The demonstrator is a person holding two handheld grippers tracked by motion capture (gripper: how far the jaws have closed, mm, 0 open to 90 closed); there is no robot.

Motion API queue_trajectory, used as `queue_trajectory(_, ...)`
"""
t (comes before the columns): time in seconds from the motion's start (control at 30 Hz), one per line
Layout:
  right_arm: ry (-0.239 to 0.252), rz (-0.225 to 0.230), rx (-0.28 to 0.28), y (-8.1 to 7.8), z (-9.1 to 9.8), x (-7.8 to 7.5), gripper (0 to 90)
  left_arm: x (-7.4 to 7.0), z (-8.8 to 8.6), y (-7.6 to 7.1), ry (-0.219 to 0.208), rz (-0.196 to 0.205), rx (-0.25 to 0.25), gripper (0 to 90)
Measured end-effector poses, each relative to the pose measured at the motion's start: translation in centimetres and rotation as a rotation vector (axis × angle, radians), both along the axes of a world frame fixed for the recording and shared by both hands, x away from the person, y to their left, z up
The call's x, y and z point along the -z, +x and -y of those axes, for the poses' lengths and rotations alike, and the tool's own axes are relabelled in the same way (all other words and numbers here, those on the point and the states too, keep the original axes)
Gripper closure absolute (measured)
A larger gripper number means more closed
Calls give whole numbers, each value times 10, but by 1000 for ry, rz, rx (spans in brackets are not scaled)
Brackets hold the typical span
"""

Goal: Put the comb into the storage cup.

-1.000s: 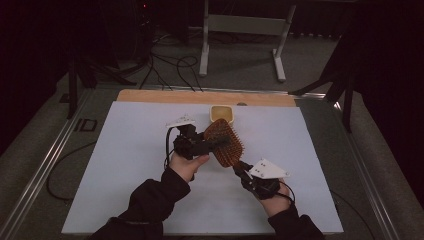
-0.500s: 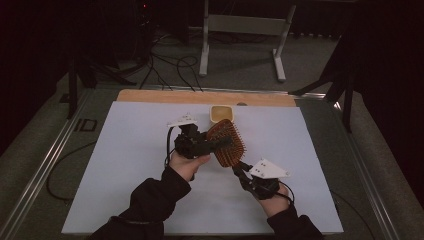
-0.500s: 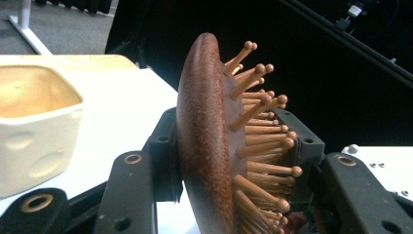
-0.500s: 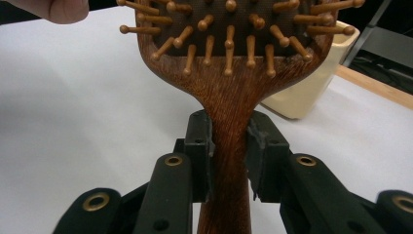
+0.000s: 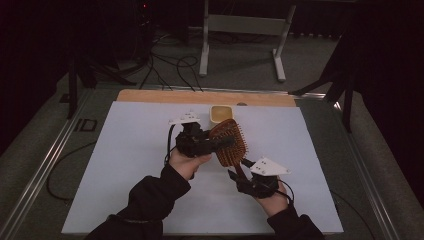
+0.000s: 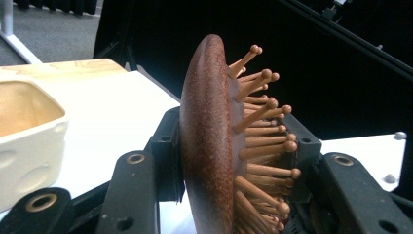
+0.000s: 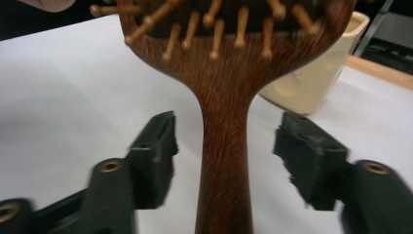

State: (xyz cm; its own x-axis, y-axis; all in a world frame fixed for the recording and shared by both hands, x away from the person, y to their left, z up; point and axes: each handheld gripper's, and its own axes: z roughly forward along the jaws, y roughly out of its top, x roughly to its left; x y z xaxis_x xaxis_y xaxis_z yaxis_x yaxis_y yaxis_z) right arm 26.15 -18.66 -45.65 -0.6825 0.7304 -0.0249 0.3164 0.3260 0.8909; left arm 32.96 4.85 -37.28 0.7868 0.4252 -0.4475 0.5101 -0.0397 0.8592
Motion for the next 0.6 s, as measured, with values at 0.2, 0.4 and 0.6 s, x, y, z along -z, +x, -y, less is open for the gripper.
queue_trajectory(0.2, 29, -28, -7, 2, 2, 1, 252, -7, -4, 1, 4, 20, -12, 540)
queue_trajectory(0.4, 49, -43, -25, 4, 4, 2, 165, -14, -12, 3, 3, 39, -33, 539)
queue_trajectory(0.6, 77, -60, -50, 4, 7, 2, 115, -21, -21, 7, 2, 49, -49, 539)
